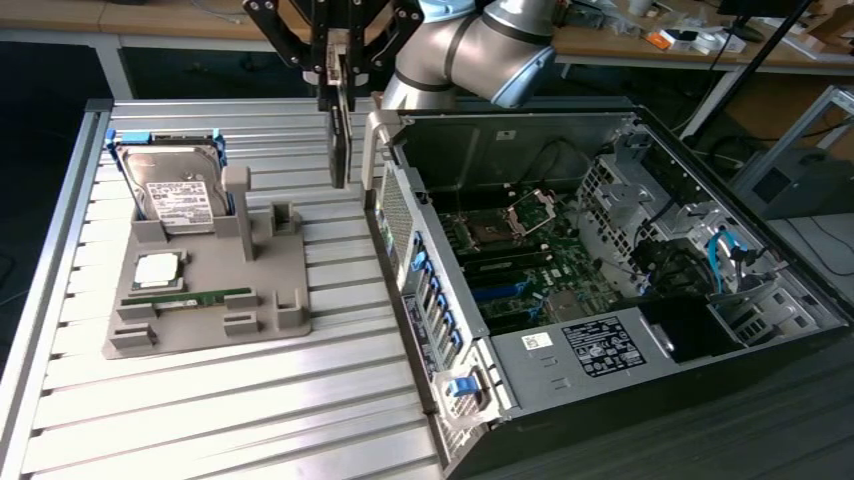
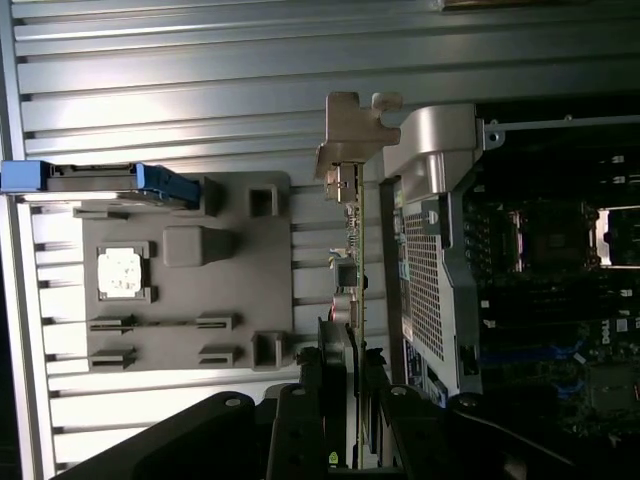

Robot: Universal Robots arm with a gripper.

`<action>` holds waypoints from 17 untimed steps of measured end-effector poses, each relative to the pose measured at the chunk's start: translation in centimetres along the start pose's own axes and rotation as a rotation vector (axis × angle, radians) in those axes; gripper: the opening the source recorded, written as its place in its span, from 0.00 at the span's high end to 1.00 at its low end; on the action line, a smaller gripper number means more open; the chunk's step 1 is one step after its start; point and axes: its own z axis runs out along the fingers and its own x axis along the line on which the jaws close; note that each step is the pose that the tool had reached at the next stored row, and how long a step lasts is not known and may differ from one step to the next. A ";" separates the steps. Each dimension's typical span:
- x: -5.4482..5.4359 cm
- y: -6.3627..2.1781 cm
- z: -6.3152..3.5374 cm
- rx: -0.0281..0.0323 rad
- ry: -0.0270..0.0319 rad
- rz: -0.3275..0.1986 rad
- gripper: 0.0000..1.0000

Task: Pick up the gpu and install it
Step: 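Pick up the gpu and move the gpu toward the slot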

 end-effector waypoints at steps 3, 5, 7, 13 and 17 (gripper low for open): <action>-0.2 0.01 0.01 0.0000 0.0000 0.000 0.73; -0.3 0.02 0.01 0.0000 0.0000 0.000 0.73; -0.4 0.03 0.01 0.0000 0.0000 0.000 0.73; -1.4 0.11 0.04 0.0000 0.0000 0.000 0.73; -3.3 0.20 0.11 0.0001 0.0000 0.000 0.73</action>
